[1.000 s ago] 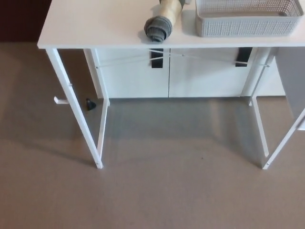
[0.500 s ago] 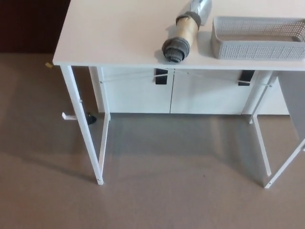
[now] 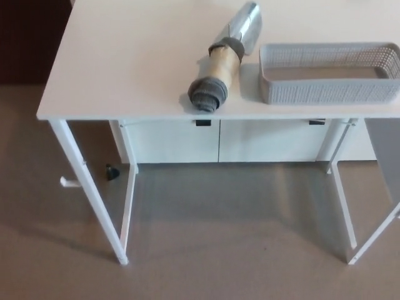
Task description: The robot walks towards a desk on which a shovel is kept on the left hand side and a container is kept on the right hand side. The robot picks up the shovel using its left hand and places it in the container.
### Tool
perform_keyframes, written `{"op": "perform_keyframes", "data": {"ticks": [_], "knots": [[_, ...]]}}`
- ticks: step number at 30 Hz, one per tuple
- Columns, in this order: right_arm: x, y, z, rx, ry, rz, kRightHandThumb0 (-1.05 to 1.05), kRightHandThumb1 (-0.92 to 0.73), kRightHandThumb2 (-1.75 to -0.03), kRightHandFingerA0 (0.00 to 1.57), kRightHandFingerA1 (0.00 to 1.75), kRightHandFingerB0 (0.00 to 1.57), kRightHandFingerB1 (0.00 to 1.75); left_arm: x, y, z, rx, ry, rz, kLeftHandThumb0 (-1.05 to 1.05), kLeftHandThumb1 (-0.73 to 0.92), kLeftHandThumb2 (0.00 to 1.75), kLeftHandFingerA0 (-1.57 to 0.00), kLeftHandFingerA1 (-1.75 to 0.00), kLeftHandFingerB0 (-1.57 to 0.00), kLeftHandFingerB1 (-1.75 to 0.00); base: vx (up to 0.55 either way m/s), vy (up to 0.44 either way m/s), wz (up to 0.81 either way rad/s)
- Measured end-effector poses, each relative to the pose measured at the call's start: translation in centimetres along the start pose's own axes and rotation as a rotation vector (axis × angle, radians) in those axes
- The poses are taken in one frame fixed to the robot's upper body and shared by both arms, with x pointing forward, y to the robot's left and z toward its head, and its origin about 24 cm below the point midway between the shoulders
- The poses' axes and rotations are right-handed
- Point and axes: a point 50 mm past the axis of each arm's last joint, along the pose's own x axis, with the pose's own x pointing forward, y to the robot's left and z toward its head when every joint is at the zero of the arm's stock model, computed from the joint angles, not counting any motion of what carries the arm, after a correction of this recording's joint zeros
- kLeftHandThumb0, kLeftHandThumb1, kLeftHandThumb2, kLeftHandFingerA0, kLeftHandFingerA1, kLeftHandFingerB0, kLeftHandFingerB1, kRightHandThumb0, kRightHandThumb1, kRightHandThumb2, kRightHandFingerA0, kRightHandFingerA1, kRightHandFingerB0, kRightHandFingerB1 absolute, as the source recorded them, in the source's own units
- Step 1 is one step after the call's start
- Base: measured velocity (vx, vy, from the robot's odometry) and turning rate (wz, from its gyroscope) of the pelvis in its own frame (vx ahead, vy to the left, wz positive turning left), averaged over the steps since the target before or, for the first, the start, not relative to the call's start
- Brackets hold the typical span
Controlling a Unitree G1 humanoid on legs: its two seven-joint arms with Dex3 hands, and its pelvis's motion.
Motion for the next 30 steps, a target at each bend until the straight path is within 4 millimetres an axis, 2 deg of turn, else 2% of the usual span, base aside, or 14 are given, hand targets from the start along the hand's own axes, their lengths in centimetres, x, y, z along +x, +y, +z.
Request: {"op": "perform_keyframes", "data": {"ticks": [6, 12, 17, 21, 22, 23, 24, 25, 26, 30], "knots": [[0.4, 0.5, 0.5, -0.005, -0.018, 0.018, -0.45, -0.4, -0.7, 0.53, 0.58, 0.41, 0.52, 0.3, 0.7, 0.4, 0.02, -0.012, 0.014, -0.47, 0.67, 0.61, -0.34, -0.32, -0.31, -0.31, 0.32, 0.286, -0.13], [0.5, 0.5, 0.5, -0.01, -0.015, 0.017, -0.44, -0.4, -0.7, 0.55, 0.58, 0.42, 0.52, 0.5, 0.8, 0.9, 0.03, -0.025, 0.013, -0.46, 0.67, 0.61, -0.34, -0.32, -0.31, -0.31, 0.28, 0.065, 0.07], [0.6, 0.6, 0.5, -0.017, -0.014, 0.012, -0.46, -0.4, -0.7, 0.54, 0.57, 0.41, 0.52, 0.5, 0.9, 0.7, 0.031, -0.019, 0.015, -0.46, 0.67, 0.61, -0.32, -0.32, -0.3, -0.31, 0.32, -0.106, 0.17], [0.9, 0.4, 0.8, -0.029, -0.017, 0.006, -0.46, -0.4, -0.71, 0.54, 0.58, 0.41, 0.52, 0.8, 0.6, 1.0, 0.03, -0.035, 0.006, -0.45, 0.67, 0.61, -0.34, -0.32, -0.32, -0.31, 0.45, -0.502, 0.26], [0.9, 0.3, 0.8, -0.032, -0.018, 0.005, -0.45, -0.4, -0.7, 0.53, 0.58, 0.41, 0.53, 0.7, 0.6, 1.0, 0.029, -0.034, 0.007, -0.51, 0.51, 0.83, -0.3, -0.46, -0.23, -0.42, 0.42, -0.488, 0.09], [0.9, 0.4, 0.9, -0.034, -0.021, 0.007, -0.44, -0.4, -0.7, 0.54, 0.58, 0.41, 0.53, 0.7, 0.6, 0.9, 0.028, -0.032, 0.007, -0.45, 0.67, 0.61, -0.35, -0.31, -0.34, -0.31, 0.23, -0.149, 0.12], [0.9, 0.4, 0.9, -0.032, -0.022, 0.008, -0.44, -0.4, -0.7, 0.54, 0.58, 0.41, 0.53, 0.6, 0.5, 0.8, 0.027, -0.029, 0.007, -0.45, 0.66, 0.6, -0.34, -0.32, -0.34, -0.32, 0.19, -0.071, -0.07], [1.0, 0.4, 0.9, -0.031, -0.023, 0.007, -0.44, -0.4, -0.7, 0.54, 0.58, 0.41, 0.53, 0.5, 0.4, 0.6, 0.026, -0.025, 0.006, -0.52, 0.51, 0.82, -0.28, -0.45, -0.25, -0.43, 0.21, -0.034, -0.16], [0.9, 0.4, 0.9, -0.03, -0.024, 0.005, -0.45, -0.4, -0.7, 0.54, 0.58, 0.41, 0.52, 0.4, 0.3, 0.5, 0.025, -0.022, 0.002, -0.46, 0.66, 0.61, -0.35, -0.32, -0.34, -0.32, 0.21, -0.027, -0.18], [0.8, 0.4, 0.7, -0.03, -0.016, 0.004, -0.44, -0.41, -0.7, 0.52, 0.57, 0.4, 0.51, -0.1, -1.1, 0.3, 0.021, -0.021, -0.04, -0.49, 0.66, 0.6, -0.34, -0.32, -0.32, -0.31, 0.19, 0.055, -0.29]]}}
